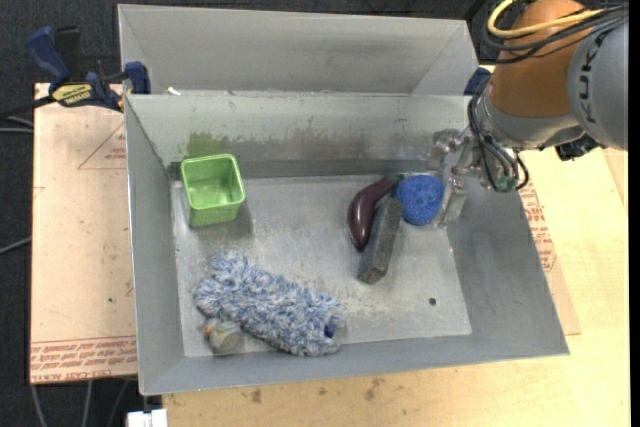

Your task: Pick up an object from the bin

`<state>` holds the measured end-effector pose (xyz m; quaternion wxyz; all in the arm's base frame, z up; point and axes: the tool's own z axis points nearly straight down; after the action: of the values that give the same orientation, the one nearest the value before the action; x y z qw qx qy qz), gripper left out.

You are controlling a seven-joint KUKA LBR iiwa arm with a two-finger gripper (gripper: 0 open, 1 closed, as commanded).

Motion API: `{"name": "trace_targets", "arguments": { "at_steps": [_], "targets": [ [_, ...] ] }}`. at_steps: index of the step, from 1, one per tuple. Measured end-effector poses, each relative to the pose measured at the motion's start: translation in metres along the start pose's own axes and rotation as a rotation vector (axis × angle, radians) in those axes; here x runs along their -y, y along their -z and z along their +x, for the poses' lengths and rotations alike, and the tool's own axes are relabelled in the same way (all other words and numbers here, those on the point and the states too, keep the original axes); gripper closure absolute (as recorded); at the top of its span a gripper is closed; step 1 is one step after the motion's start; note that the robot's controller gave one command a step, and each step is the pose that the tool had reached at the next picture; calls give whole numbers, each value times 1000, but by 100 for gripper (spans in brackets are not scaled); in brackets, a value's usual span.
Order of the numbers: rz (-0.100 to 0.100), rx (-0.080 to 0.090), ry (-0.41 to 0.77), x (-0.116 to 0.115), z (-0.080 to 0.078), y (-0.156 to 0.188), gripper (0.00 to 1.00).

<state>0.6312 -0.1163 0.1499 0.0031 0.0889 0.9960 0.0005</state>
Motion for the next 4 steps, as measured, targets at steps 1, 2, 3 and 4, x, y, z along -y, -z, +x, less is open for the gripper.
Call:
{"name": "trace_targets", "arguments": {
  "at_steps": [1, 2, 3, 4],
  "targets": [
    [1, 1, 17, -5, 3, -76, 0],
    [-1, 8, -71, 9, 1, -75, 100],
    [-1, 8, -70, 9, 1, -75, 100],
    [-1, 4, -70, 9, 2, -73, 100]
  ]
}}
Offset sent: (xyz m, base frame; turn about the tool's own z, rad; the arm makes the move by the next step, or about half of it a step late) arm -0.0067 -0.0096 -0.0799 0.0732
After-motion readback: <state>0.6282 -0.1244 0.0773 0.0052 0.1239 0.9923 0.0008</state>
